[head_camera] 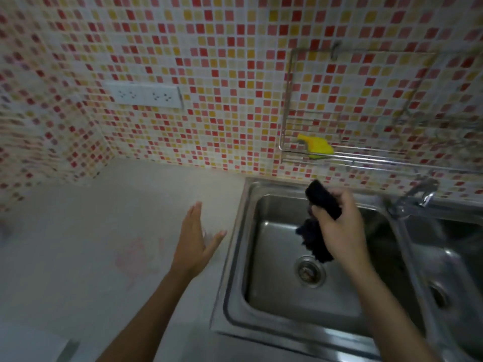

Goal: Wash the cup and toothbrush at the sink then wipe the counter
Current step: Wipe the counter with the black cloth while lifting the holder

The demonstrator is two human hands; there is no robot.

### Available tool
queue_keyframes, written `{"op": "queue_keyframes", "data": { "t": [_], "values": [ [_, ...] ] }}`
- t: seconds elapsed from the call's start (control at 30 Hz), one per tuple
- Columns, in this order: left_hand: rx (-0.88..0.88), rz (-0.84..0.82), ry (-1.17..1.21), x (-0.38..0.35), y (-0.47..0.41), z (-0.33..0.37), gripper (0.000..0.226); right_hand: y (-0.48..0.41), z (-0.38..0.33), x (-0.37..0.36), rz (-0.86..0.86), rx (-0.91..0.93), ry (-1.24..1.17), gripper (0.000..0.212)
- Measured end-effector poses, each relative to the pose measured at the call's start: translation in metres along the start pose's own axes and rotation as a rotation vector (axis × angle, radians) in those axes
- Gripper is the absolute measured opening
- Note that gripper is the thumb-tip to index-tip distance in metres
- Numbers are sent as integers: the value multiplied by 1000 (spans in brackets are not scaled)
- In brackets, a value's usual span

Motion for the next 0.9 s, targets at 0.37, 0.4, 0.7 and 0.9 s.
{"op": "queue_keyframes", "data": {
  "t": [0.37, 0.4, 0.7, 0.9],
  "values": [
    [77, -147, 352, -27, 8, -114, 94, 100, 121, -223, -189, -392, 181, 29],
    [82, -170, 372, -30, 6, -119, 93, 109, 125, -237, -224, -427, 215, 36],
    [98, 29, 433, 72, 8, -163, 92, 102, 140, -317, -553, 0, 1078, 56],
    [138, 213, 372, 179, 40, -233, 99, 186, 90, -466, -764, 321, 1042, 52]
  ]
}}
Point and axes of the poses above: each hand's wrist, its own y-axis away from the middle knuckle, its own x-axis out of the back of the hand, z = x × y, the point moved 8 cm from there along -y, towards the middle knuckle, and after that the axes turned 13 degrees about -z, right-handed, at the moved point
